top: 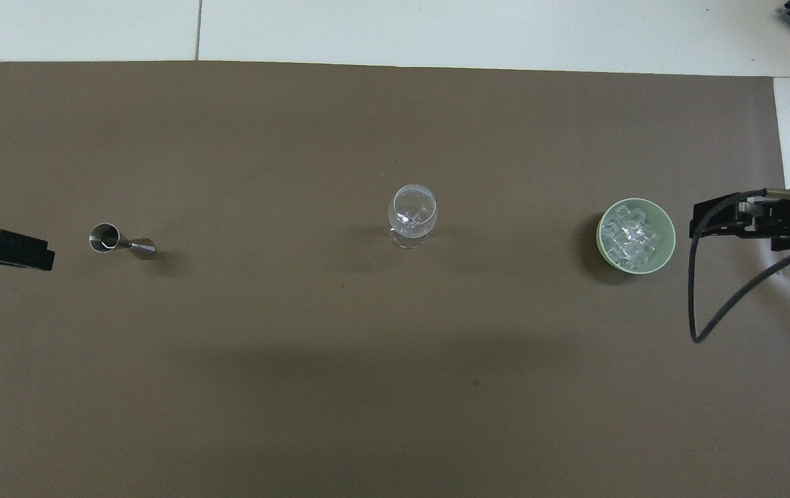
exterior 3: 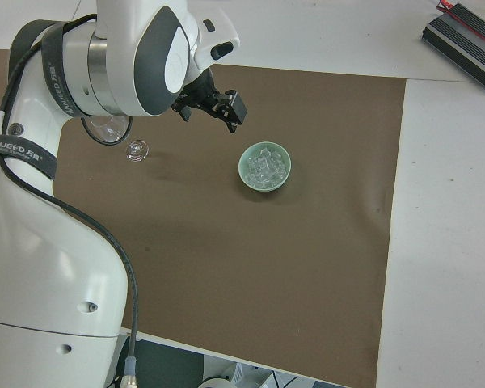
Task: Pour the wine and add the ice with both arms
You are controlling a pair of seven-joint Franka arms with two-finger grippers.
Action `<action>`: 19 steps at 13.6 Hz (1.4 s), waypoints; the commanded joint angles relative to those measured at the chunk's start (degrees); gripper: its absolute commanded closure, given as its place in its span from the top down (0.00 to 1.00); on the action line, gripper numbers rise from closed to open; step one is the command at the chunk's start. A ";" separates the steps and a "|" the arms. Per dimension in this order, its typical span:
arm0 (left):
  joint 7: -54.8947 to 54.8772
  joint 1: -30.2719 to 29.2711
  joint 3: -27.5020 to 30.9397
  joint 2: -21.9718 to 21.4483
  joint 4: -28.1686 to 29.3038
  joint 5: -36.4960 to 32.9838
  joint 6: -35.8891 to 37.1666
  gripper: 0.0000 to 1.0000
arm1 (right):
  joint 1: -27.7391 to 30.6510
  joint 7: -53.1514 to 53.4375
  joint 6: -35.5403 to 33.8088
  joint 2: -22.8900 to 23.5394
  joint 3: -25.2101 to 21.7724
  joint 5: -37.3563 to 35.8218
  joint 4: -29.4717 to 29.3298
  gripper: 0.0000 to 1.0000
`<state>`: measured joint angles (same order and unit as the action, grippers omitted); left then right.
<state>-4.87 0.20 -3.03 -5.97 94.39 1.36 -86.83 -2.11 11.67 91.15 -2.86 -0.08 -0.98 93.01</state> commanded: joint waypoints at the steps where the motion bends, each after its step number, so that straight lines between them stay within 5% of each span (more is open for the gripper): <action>1: -0.23 0.07 0.21 -1.50 1.41 0.13 0.34 1.00 | -0.17 -1.29 0.26 -1.09 -0.27 0.19 1.29 1.00; 13: 7.94 0.24 -0.05 -1.94 2.02 0.13 1.75 1.00 | -0.17 -1.29 0.26 -1.09 -0.27 0.19 1.29 1.00; 19: 13.63 -0.72 0.30 -5.02 8.62 0.66 -3.26 1.00 | -0.17 -1.29 0.26 -1.09 -0.27 0.19 1.29 1.00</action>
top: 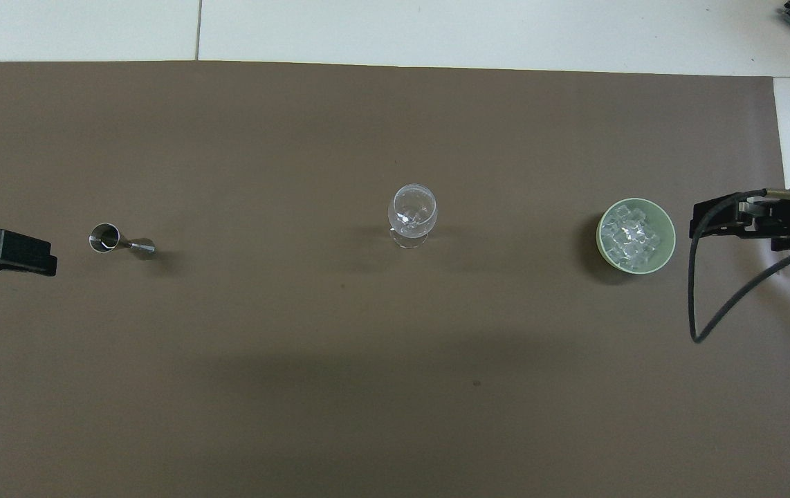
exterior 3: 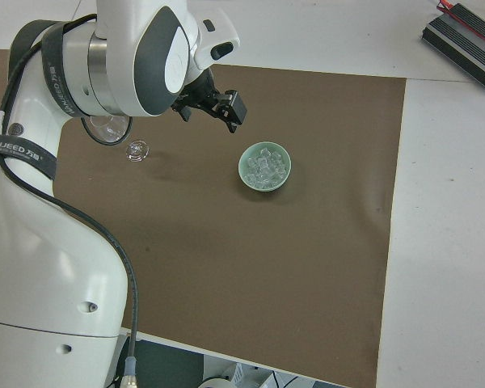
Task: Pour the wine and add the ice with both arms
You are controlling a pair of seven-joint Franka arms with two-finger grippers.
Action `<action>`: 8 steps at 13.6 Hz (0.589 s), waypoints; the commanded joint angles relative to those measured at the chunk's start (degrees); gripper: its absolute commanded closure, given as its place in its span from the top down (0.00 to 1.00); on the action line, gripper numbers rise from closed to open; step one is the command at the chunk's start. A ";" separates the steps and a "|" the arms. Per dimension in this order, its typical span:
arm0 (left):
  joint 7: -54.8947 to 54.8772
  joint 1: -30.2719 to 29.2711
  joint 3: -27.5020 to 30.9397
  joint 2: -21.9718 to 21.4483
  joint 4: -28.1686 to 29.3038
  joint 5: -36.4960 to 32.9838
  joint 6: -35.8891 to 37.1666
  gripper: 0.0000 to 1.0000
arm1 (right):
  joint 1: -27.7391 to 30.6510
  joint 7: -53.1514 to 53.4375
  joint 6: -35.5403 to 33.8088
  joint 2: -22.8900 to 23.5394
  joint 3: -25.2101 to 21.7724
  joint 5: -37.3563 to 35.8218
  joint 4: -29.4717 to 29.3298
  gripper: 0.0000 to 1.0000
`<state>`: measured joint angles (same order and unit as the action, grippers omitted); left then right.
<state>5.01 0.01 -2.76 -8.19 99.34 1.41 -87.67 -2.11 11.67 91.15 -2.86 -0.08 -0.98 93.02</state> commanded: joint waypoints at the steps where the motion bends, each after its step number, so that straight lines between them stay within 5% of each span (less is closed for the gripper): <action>1: 7.17 -0.54 0.12 -2.88 3.84 1.48 -2.42 1.00 | -0.17 -1.29 0.25 -1.09 -0.27 0.10 1.29 1.00; 8: 25.03 -9.66 0.47 -3.93 5.86 12.81 -2.25 1.00 | -0.17 -1.29 0.25 -1.09 -0.27 0.19 1.29 1.00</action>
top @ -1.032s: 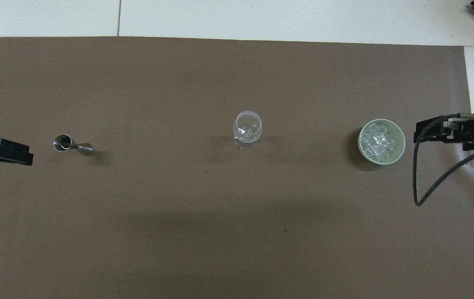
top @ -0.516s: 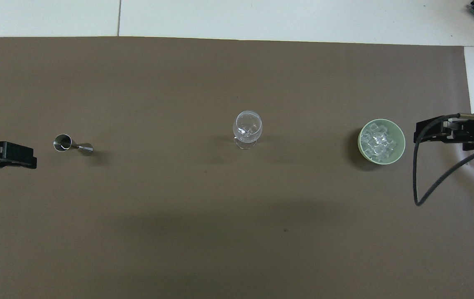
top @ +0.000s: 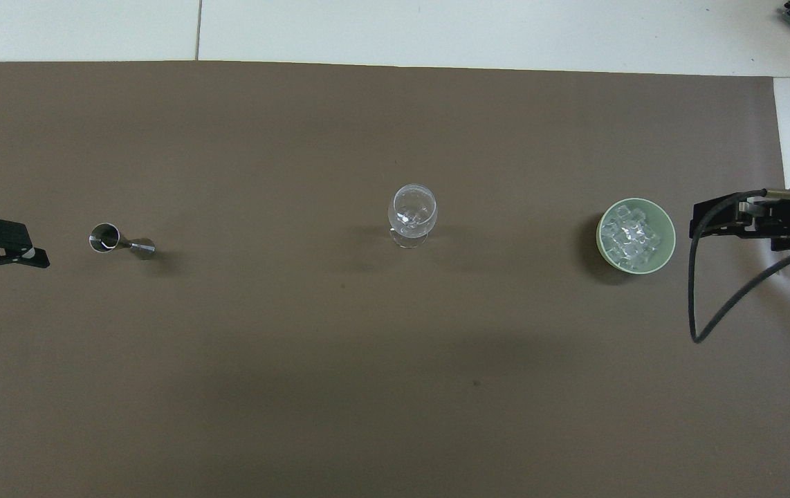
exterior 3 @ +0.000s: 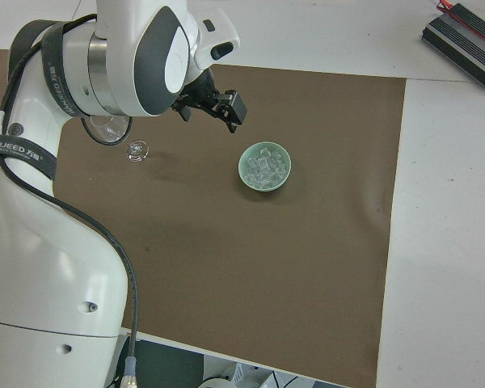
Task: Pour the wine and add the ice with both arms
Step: 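Move the left gripper toward the small silver jigger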
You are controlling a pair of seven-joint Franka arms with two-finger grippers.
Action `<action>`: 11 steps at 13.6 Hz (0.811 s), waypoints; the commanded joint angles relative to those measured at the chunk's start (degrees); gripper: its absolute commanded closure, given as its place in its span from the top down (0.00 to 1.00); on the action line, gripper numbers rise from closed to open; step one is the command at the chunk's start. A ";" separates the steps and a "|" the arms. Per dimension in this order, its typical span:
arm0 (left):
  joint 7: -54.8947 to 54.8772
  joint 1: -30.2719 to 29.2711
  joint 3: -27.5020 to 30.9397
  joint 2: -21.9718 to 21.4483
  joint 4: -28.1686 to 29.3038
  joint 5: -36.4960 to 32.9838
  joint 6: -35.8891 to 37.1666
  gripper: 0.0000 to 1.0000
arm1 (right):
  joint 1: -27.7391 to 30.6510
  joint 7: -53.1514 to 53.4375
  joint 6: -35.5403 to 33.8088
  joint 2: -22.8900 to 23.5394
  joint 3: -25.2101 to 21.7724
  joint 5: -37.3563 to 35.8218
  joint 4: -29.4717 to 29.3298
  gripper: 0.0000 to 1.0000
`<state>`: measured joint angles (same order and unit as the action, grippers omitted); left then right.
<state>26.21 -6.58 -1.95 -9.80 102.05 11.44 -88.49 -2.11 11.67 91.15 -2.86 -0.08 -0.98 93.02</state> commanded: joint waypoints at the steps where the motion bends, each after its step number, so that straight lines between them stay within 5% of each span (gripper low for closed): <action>1: 6.46 -4.83 -0.33 -2.41 3.50 4.19 -1.51 1.00 | -0.17 -1.29 0.26 -1.09 -0.27 0.19 1.29 1.00; 11: 25.02 -16.88 -0.33 0.84 15.08 22.63 -12.21 1.00 | -0.17 -1.29 0.26 -1.09 -0.27 0.19 1.29 1.00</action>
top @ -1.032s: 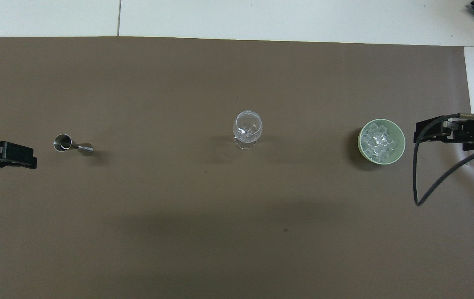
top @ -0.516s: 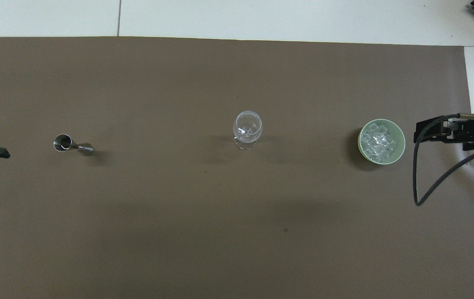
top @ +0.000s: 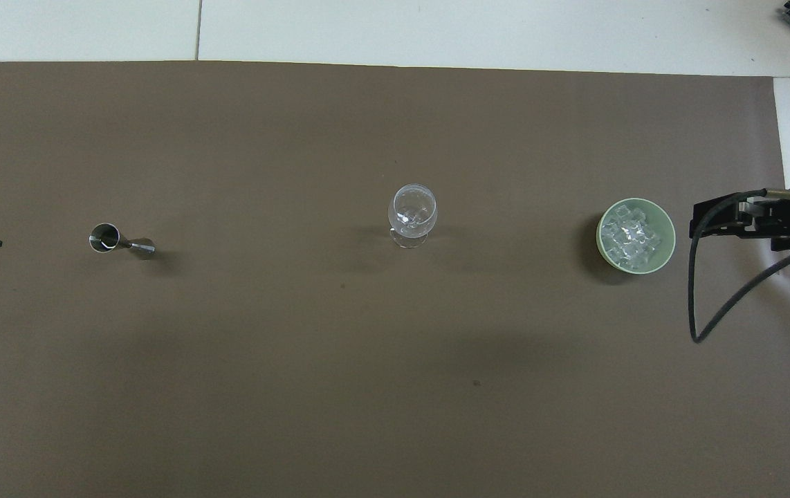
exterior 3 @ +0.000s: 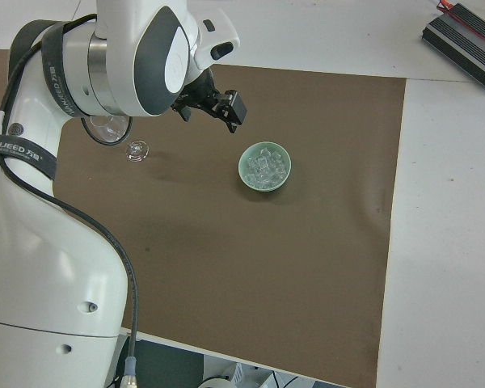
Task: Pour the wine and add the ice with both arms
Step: 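Move the left gripper toward the small silver jigger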
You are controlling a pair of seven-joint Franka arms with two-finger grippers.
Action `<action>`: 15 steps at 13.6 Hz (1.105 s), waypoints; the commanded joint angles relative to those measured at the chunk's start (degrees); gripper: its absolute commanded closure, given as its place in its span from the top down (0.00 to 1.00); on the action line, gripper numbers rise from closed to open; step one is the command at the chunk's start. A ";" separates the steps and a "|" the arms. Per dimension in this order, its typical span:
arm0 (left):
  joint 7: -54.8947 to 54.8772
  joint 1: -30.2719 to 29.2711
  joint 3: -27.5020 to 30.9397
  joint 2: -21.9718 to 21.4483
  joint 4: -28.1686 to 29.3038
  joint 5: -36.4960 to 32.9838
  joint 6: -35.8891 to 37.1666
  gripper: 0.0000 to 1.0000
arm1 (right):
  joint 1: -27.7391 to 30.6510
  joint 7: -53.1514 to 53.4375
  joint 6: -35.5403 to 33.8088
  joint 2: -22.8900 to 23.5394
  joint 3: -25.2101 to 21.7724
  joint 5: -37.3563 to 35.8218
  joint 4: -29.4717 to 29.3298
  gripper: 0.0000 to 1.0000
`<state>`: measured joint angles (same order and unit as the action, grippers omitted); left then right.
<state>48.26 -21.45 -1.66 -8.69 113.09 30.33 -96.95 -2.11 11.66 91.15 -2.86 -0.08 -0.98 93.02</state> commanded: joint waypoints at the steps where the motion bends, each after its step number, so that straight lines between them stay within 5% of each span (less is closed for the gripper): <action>1: 4.99 -3.24 -0.62 0.16 5.90 6.38 -5.60 1.00 | -0.17 -1.29 0.25 -1.09 -0.27 0.19 1.29 1.00; 10: 13.27 -6.41 -0.62 0.34 22.51 29.50 -22.30 1.00 | -0.17 -1.29 0.25 -1.09 -0.27 0.19 1.29 1.00; 15: 12.92 -6.33 -0.62 1.47 26.92 38.47 -25.57 1.00 | -0.17 -1.29 0.25 -1.09 -0.27 0.19 1.29 1.00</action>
<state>60.52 -27.30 -1.72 -6.87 137.97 65.36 -121.10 -2.11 11.67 91.15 -2.86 -0.08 -0.98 93.02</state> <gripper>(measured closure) 0.000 0.000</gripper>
